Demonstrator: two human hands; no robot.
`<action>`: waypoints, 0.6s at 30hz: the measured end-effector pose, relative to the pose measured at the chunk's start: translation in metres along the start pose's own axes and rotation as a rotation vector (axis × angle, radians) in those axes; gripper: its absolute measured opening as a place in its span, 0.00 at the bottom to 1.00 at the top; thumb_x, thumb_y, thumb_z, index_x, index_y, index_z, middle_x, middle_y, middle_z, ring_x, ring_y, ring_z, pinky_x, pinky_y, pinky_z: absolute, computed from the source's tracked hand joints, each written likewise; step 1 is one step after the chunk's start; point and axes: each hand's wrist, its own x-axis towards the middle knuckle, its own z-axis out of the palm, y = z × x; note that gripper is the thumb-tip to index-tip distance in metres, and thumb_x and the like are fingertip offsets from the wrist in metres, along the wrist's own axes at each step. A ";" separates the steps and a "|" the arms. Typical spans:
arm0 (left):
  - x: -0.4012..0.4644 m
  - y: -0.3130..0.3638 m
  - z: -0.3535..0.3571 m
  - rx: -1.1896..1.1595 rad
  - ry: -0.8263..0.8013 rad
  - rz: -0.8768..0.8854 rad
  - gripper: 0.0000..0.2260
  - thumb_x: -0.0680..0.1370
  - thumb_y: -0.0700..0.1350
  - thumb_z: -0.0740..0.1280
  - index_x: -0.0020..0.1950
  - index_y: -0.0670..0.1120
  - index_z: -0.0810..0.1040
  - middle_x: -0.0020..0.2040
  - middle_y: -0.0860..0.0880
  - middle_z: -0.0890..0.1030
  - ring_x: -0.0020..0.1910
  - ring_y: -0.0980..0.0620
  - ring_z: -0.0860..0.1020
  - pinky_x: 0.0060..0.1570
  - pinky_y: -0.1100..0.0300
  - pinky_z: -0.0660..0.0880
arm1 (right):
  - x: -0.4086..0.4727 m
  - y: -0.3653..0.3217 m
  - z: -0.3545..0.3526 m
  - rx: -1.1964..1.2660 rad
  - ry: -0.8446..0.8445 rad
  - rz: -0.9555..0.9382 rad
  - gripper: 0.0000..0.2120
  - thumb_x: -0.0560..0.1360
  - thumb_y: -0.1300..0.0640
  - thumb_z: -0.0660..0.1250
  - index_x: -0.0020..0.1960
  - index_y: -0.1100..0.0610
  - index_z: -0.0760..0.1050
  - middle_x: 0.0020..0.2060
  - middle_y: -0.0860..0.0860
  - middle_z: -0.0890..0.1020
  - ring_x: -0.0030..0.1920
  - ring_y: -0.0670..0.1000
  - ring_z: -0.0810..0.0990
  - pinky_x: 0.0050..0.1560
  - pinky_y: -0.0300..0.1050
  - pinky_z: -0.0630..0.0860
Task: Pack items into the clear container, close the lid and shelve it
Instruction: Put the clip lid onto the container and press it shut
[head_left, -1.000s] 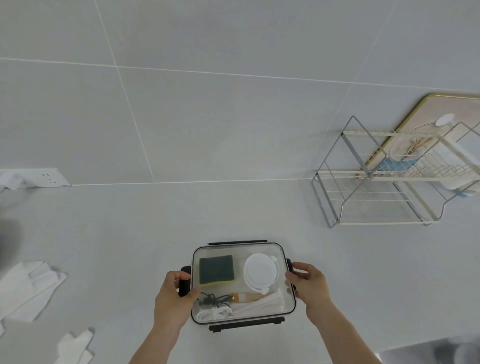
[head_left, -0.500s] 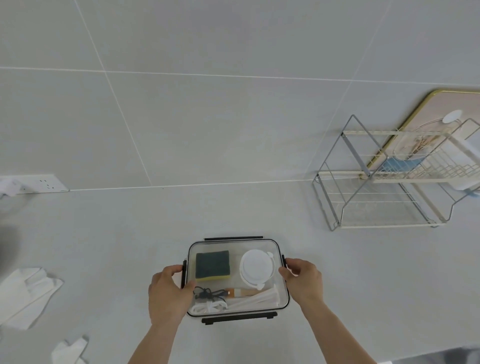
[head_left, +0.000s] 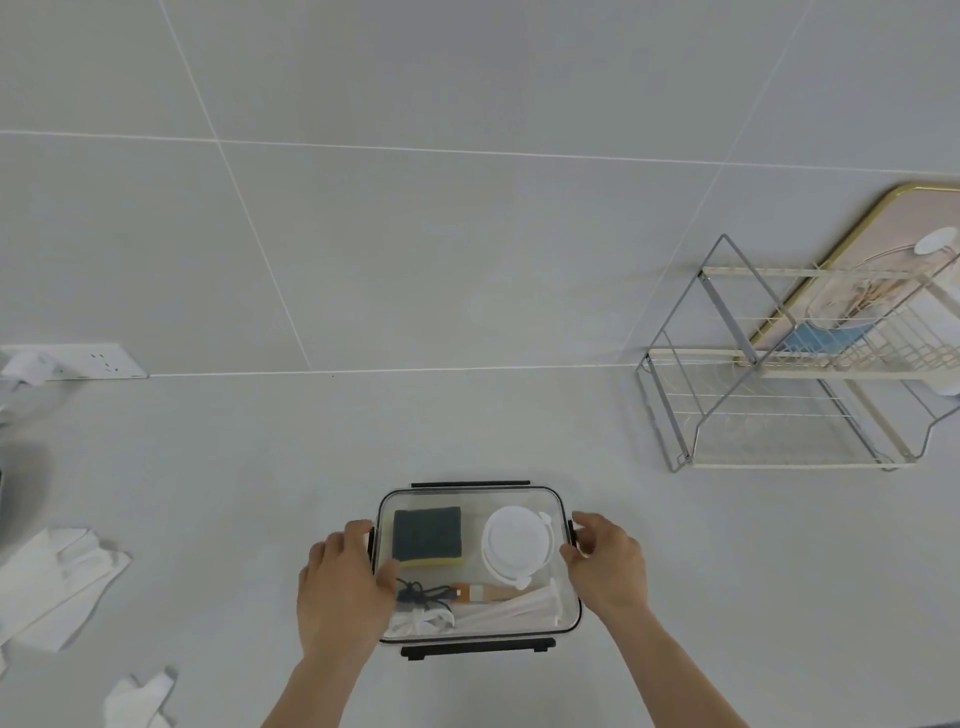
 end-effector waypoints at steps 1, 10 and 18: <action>-0.004 0.003 0.001 0.039 0.034 0.157 0.25 0.70 0.54 0.72 0.65 0.51 0.71 0.61 0.50 0.78 0.62 0.46 0.72 0.58 0.51 0.72 | 0.001 -0.004 0.002 -0.070 0.029 -0.089 0.22 0.72 0.60 0.72 0.65 0.52 0.77 0.55 0.50 0.83 0.55 0.54 0.80 0.54 0.48 0.77; -0.024 0.015 0.027 0.114 -0.288 0.726 0.42 0.68 0.75 0.60 0.77 0.62 0.50 0.79 0.57 0.48 0.78 0.54 0.40 0.74 0.50 0.43 | 0.022 -0.042 0.038 -0.408 -0.252 -0.738 0.32 0.79 0.49 0.63 0.79 0.52 0.54 0.78 0.49 0.59 0.78 0.52 0.52 0.77 0.53 0.54; -0.019 0.013 0.032 0.196 -0.296 0.751 0.48 0.65 0.79 0.57 0.78 0.58 0.47 0.80 0.52 0.49 0.78 0.48 0.43 0.73 0.47 0.45 | 0.035 -0.040 0.047 -0.465 -0.249 -0.801 0.33 0.79 0.44 0.61 0.79 0.54 0.55 0.78 0.51 0.59 0.78 0.54 0.52 0.77 0.51 0.45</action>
